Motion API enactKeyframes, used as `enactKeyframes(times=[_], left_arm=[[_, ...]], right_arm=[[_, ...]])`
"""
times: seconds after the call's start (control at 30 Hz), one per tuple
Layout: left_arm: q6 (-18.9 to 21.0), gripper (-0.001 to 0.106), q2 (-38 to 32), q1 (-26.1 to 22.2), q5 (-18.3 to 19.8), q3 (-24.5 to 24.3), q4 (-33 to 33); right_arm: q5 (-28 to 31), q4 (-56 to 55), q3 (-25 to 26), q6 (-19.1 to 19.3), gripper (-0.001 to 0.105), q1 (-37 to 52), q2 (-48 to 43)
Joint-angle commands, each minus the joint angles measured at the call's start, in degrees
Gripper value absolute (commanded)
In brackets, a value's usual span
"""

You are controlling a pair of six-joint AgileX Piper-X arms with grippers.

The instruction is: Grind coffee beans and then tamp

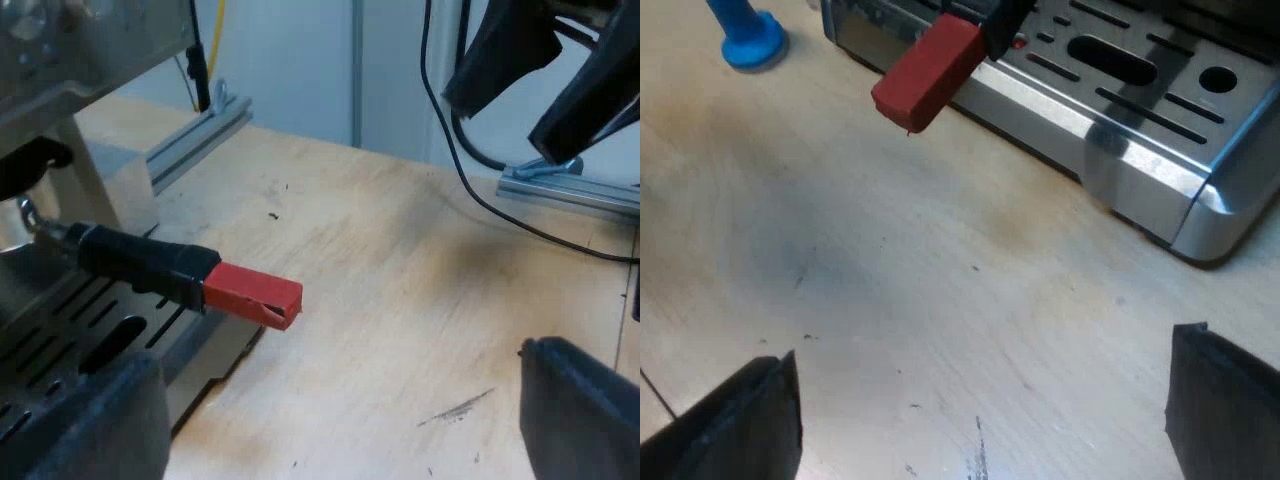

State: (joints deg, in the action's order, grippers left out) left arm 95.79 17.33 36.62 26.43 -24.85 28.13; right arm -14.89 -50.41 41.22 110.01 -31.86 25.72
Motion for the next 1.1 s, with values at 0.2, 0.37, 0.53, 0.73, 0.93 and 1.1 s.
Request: enactKeyframes(times=[0.2,0.37,0.53,0.73,0.93,1.1], left_arm=[[-0.2,0.073,0.3,0.2,0.4,7.6,-9.0],[-0.2,0.073,0.3,0.2,0.4,11.4,-9.6],[-0.2,0.073,0.3,0.2,0.4,13.3,-13.9],[-0.1,0.073,0.3,0.2,0.4,13.4,-14.0],[-0.1,0.073,0.3,0.2,0.4,13.4,-13.9],[0.8,0.073,0.3,0.2,0.4,13.4,-13.9]], right_arm=[[13.0,11.2,-3.4,-2.4,0.075,-12.7,0.9],[21.4,17.3,-7.5,-6.7,0.075,-20.6,0.9],[30.2,23.6,-11.6,-9.6,0.075,-27.7,0.9],[36.2,33.6,-16.8,-13.2,0.068,-35.1,2.9],[46.8,42.4,-19.9,-18.0,0.056,-41.0,9.7],[52.0,51.2,-19.9,-18.9,0.046,-41.9,17.9]])
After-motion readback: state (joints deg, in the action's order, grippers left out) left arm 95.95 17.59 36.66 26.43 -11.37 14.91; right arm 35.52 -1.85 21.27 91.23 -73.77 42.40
